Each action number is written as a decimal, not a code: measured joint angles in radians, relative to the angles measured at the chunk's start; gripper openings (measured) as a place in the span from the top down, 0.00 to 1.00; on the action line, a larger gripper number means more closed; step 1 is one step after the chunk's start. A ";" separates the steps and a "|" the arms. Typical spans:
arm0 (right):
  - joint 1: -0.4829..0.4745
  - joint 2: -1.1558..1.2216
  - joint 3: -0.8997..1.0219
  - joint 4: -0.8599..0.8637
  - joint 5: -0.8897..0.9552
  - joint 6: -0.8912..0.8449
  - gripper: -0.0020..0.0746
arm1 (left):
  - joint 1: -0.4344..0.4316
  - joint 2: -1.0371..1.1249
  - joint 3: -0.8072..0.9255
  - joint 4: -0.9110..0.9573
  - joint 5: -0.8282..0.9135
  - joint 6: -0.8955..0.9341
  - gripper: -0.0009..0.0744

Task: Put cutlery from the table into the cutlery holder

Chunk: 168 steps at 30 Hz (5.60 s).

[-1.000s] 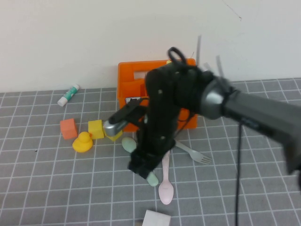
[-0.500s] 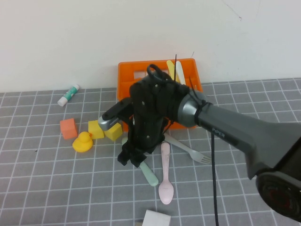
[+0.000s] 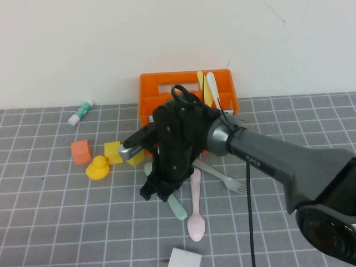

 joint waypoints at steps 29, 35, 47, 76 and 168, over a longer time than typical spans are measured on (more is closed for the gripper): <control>0.095 -0.112 -0.001 0.006 0.060 -0.129 0.86 | 0.000 0.000 0.000 0.000 0.000 -0.002 0.99; 0.095 -0.112 -0.001 -0.017 0.089 -0.244 0.60 | 0.000 0.000 0.000 0.000 0.000 -0.002 0.99; 0.095 -0.034 0.000 -0.016 0.099 -0.407 0.38 | 0.000 0.000 0.000 0.000 0.000 -0.002 0.99; 0.122 -0.021 0.000 0.003 0.030 -0.157 0.78 | 0.000 0.000 0.000 0.000 0.000 0.000 0.99; -0.024 -0.302 0.737 0.152 -1.759 -0.040 0.67 | 0.000 0.000 0.000 0.000 0.000 -0.003 0.99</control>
